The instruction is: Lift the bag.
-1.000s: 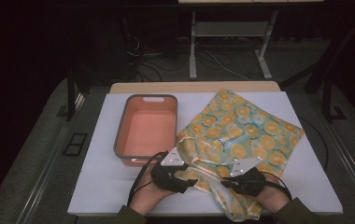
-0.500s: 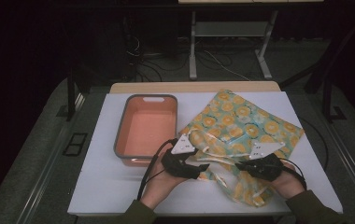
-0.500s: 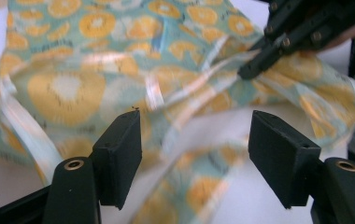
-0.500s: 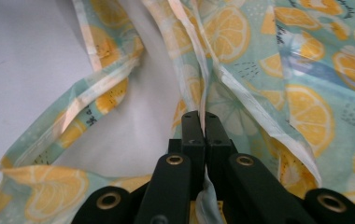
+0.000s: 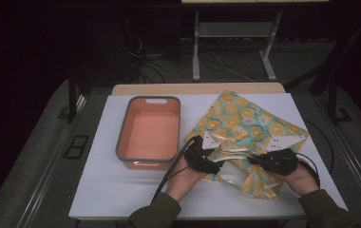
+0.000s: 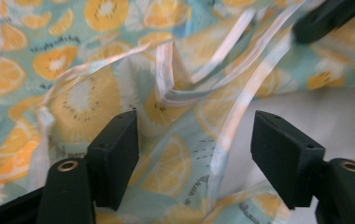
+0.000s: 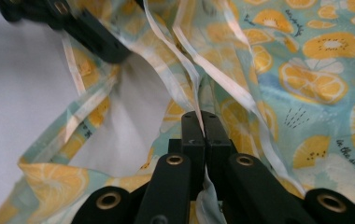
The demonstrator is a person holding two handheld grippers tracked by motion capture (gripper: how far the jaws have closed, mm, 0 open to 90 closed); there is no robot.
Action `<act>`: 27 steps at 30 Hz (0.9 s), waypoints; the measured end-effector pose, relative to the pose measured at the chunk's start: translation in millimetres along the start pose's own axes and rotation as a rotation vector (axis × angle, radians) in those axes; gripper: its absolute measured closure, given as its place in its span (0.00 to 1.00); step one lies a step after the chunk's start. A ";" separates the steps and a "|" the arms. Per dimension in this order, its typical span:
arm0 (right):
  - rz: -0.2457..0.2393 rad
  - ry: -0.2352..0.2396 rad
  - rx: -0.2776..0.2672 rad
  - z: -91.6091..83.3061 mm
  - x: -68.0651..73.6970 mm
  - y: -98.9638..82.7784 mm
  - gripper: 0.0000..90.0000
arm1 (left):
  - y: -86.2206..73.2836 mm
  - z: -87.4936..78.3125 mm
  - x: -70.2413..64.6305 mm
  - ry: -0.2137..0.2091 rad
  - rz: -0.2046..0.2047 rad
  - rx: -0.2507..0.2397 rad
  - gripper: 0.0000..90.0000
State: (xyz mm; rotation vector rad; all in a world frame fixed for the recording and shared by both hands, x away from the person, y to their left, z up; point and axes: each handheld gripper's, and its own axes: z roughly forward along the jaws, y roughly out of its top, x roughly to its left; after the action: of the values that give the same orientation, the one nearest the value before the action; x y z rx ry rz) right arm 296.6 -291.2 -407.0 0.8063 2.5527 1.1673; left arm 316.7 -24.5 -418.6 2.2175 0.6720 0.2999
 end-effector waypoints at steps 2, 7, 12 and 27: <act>0.005 0.001 -0.011 -0.8 -2.3 0.9 0.99 | -0.3 6.8 2.1 0.006 -0.016 0.015 0.40; 0.019 -0.007 -0.023 -0.8 -8.8 1.5 0.99 | 0.1 10.5 7.5 -0.015 -0.068 -0.001 0.78; 0.029 -0.028 -0.045 -0.1 -16.7 7.5 0.99 | 5.5 6.2 10.2 -0.044 -0.106 -0.039 0.98; -0.003 -0.113 -0.161 -4.7 -34.7 52.6 0.99 | 37.7 -38.6 25.5 -0.030 -0.148 -0.244 0.99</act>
State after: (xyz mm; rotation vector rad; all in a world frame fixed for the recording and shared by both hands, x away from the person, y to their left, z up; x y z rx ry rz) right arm 343.7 -285.7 -365.3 0.8051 2.3349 1.2693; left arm 335.9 -7.2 -364.7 1.9264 0.7380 0.2588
